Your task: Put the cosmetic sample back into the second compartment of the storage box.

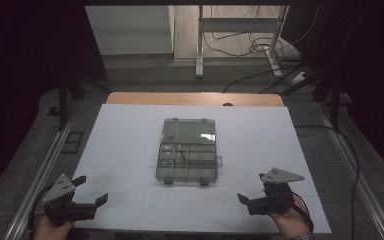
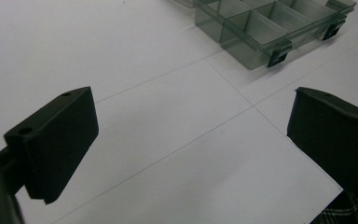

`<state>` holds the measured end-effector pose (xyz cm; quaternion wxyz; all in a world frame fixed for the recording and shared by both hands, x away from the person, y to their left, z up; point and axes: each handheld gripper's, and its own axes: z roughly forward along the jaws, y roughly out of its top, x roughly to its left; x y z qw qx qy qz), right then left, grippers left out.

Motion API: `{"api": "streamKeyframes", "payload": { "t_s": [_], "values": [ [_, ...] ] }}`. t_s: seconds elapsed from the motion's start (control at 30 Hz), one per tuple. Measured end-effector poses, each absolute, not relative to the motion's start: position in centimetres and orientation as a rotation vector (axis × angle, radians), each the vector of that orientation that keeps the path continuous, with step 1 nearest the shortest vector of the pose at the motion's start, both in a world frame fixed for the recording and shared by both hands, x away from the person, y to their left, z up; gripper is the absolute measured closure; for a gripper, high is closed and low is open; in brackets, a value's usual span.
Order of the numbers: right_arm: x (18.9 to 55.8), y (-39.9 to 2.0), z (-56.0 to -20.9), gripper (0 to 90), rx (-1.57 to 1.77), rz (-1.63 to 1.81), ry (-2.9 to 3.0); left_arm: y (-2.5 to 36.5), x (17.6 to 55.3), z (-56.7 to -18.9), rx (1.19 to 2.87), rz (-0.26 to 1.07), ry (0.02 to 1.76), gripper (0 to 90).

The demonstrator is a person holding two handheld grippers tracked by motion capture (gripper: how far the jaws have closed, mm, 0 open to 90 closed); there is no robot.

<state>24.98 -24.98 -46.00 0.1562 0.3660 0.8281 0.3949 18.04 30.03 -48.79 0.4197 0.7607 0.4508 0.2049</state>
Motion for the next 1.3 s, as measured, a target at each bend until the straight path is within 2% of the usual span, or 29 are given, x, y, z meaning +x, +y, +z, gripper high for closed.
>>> {"api": "streamKeyframes", "payload": {
  "t_s": [1.3],
  "values": [
    [21.7, -29.5, -46.5, 0.0, 1.190, 1.113, 2.231, 30.0, 18.1, -48.8, 1.906, 0.513, 1.132, 2.4]
  ]
}}
